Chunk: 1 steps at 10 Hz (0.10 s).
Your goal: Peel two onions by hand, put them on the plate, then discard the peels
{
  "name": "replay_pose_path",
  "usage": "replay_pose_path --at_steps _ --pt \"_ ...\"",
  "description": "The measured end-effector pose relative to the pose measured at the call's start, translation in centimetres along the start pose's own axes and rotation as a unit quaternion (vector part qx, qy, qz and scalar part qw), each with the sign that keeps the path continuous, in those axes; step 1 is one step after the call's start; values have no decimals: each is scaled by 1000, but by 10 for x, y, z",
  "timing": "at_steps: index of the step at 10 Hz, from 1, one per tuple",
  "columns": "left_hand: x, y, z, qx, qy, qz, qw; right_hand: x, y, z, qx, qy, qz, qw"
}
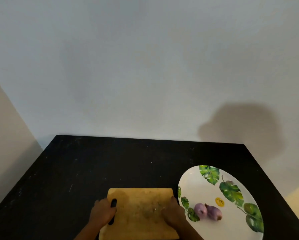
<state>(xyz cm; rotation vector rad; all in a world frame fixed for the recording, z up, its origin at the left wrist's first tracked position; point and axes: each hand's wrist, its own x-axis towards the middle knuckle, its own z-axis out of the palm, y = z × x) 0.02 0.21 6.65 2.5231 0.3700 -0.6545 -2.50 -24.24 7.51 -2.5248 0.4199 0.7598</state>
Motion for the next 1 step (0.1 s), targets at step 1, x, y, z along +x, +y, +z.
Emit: replay_pose_path --at_steps 1 --pt "0 12 -1 5 38 4 999 21 -4 1 -83 -79 -8 993"
